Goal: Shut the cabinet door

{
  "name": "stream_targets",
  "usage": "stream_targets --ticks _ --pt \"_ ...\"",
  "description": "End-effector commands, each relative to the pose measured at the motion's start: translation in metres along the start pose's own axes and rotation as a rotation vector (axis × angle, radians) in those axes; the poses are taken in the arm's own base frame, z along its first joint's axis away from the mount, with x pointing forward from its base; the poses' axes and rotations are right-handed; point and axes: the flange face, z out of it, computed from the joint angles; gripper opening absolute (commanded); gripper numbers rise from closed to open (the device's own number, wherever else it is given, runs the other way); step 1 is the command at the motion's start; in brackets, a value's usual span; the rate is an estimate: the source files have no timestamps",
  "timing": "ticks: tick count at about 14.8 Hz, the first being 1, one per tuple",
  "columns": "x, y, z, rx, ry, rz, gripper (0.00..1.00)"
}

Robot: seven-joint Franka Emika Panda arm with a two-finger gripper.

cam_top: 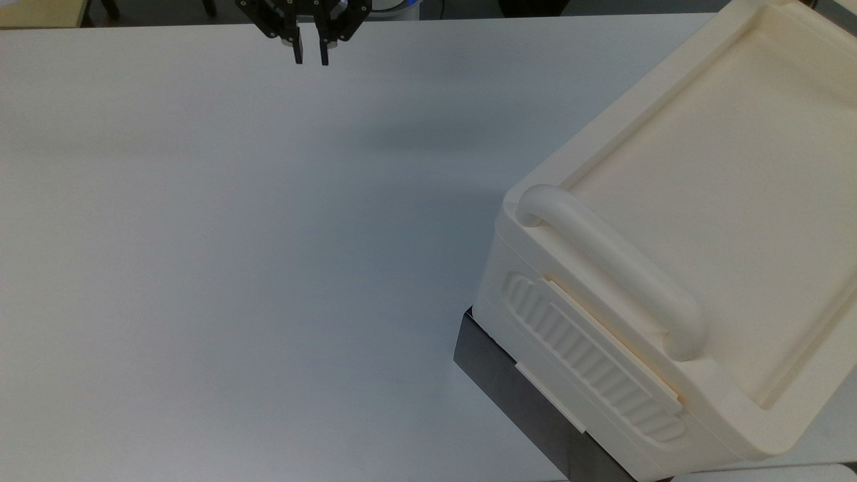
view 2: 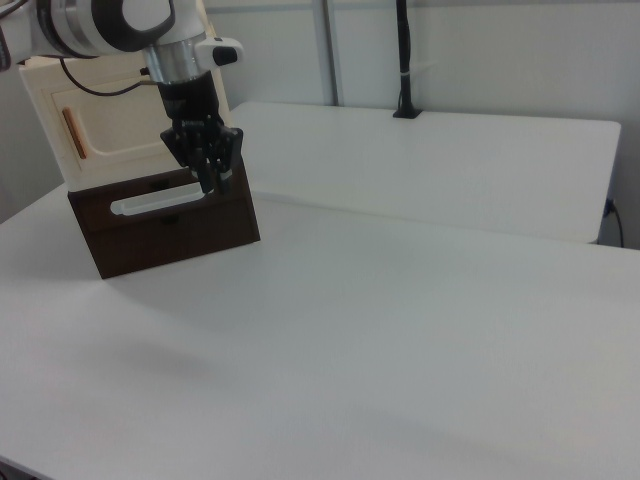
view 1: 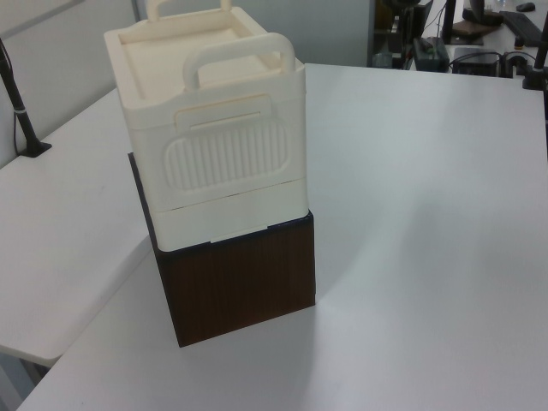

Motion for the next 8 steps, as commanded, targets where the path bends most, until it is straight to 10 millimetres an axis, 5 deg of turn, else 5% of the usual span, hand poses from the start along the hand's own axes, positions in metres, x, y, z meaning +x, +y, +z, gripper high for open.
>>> stream_targets --ticks 1,8 --pt "-0.0084 -0.0006 0.0013 0.016 -0.010 0.022 1.00" --pt "-0.0116 0.0063 -0.0055 0.014 -0.003 0.036 1.00"
